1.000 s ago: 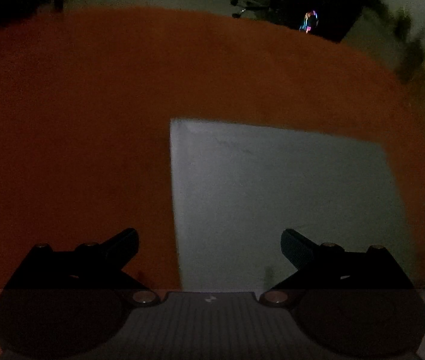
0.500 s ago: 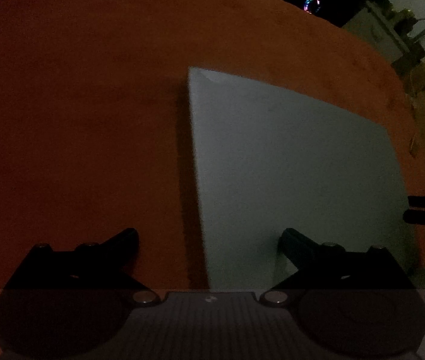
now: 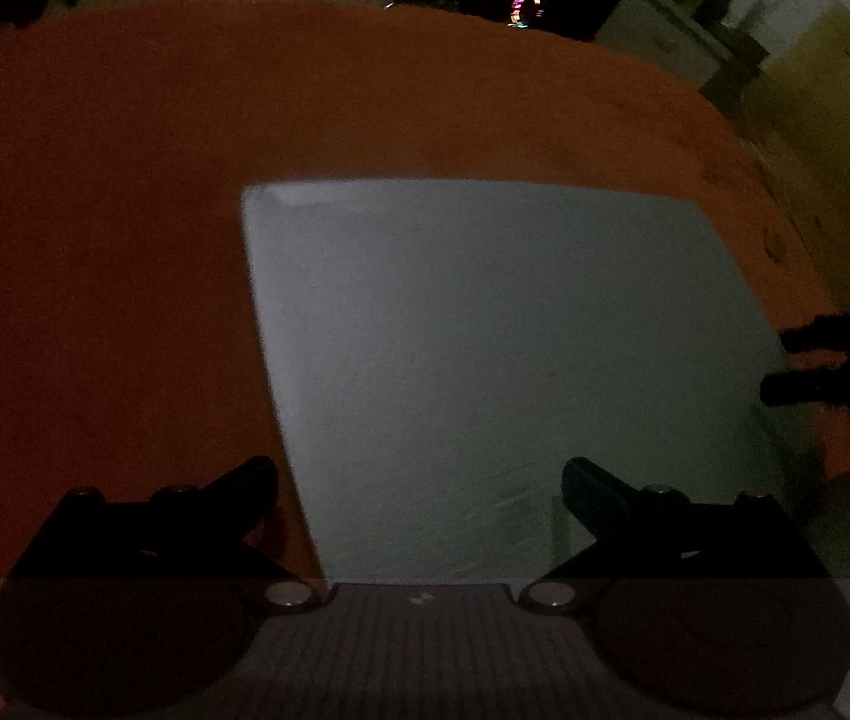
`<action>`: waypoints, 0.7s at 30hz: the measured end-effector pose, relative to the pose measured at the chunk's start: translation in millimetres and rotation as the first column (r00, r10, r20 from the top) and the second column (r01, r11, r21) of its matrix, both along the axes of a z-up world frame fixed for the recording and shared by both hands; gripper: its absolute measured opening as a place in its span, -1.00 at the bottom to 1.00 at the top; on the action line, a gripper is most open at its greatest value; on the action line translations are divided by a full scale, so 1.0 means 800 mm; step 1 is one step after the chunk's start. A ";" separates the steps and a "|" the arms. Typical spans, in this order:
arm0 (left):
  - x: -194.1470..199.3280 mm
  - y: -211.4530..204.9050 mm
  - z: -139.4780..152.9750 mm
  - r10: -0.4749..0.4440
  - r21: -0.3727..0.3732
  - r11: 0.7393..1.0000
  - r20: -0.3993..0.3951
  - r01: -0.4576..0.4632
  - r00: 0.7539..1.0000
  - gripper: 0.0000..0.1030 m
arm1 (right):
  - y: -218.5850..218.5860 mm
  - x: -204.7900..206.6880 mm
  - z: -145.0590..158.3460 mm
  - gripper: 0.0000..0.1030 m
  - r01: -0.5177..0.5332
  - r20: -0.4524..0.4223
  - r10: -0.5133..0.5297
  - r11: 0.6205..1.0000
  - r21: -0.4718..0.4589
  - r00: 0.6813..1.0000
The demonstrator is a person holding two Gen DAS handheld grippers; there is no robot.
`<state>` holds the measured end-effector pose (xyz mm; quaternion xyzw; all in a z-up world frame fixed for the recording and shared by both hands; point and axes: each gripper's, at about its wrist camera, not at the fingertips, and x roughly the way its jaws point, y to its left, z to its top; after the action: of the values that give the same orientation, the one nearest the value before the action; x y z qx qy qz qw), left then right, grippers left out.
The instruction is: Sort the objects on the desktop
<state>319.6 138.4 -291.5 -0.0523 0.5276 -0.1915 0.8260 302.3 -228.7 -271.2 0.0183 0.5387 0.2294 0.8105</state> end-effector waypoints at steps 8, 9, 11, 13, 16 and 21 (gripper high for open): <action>-0.004 0.012 0.047 0.102 -0.014 0.995 0.046 -0.101 0.994 0.98 | 0.018 0.000 0.030 1.00 0.003 0.035 -0.001 0.998 -0.055 0.999; -0.005 0.014 0.057 0.123 -0.029 0.992 0.068 -0.122 0.990 0.98 | 0.021 0.000 0.030 1.00 0.011 0.030 -0.009 0.998 -0.065 1.000; -0.011 0.016 0.070 0.137 -0.030 0.990 0.092 -0.135 0.986 0.98 | 0.027 -0.001 0.031 1.00 0.025 0.020 -0.023 0.996 -0.083 1.000; -0.013 0.013 0.078 0.105 0.000 0.994 0.089 -0.105 0.991 0.98 | 0.027 -0.001 0.036 1.00 0.039 0.020 -0.038 0.995 -0.087 0.999; -0.023 0.011 0.086 0.082 0.029 0.996 0.093 -0.085 0.992 0.98 | 0.024 -0.002 0.047 1.00 0.061 0.021 -0.060 0.995 -0.077 0.998; -0.041 -0.007 0.120 0.082 0.080 0.993 0.096 -0.090 0.992 0.98 | 0.028 -0.010 0.073 1.00 0.118 0.010 -0.117 0.990 -0.082 0.993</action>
<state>286.5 133.0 -195.3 -0.0311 0.4937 -0.1355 0.8584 294.3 -206.7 -212.8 0.0158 0.5437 0.1588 0.8240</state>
